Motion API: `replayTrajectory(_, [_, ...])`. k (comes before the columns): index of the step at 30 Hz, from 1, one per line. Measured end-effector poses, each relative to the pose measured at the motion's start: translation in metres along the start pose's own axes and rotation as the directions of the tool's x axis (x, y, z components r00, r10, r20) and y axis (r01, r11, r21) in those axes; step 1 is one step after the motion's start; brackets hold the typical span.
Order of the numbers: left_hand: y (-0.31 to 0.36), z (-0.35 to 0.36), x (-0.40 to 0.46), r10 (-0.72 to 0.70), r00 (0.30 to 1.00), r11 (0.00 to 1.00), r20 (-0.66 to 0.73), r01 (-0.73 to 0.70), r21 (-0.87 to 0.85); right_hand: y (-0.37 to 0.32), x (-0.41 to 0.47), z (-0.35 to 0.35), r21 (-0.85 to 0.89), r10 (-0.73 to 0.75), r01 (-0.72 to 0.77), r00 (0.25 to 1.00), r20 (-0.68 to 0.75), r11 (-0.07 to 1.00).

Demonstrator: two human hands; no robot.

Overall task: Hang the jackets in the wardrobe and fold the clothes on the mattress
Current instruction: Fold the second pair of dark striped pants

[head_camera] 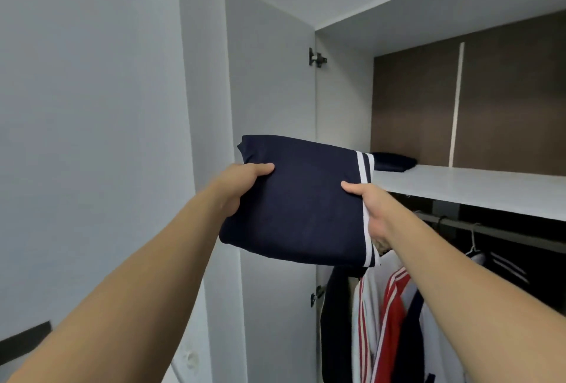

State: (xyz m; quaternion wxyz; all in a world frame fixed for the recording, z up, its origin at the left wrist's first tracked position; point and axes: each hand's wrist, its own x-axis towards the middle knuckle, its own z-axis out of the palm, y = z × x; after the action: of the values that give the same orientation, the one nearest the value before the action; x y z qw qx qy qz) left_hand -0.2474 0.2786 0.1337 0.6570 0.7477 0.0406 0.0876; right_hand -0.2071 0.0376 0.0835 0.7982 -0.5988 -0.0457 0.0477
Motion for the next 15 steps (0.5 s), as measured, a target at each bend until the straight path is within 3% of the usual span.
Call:
replayTrajectory(6, [0.03, 0.052, 0.091, 0.075, 0.985, 0.996, 0.153, -0.068, -0.051, -0.046, 0.053, -0.035, -0.003, -0.124, 0.125, 0.983, -0.135, 0.992])
replayTrajectory(11, [0.036, 0.13, 0.151, 0.065, 0.95, 0.995, 0.305, -0.039, -0.089, -0.077, 0.079, -0.098, -0.068, -0.173, 0.16, 0.947, -0.269, 0.985])
replayTrajectory(15, [0.054, 0.205, 0.191, 0.136, 0.921, 0.987, 0.365, -0.094, -0.129, -0.107, 0.099, -0.154, -0.107, -0.233, 0.209, 0.906, -0.352, 0.972])
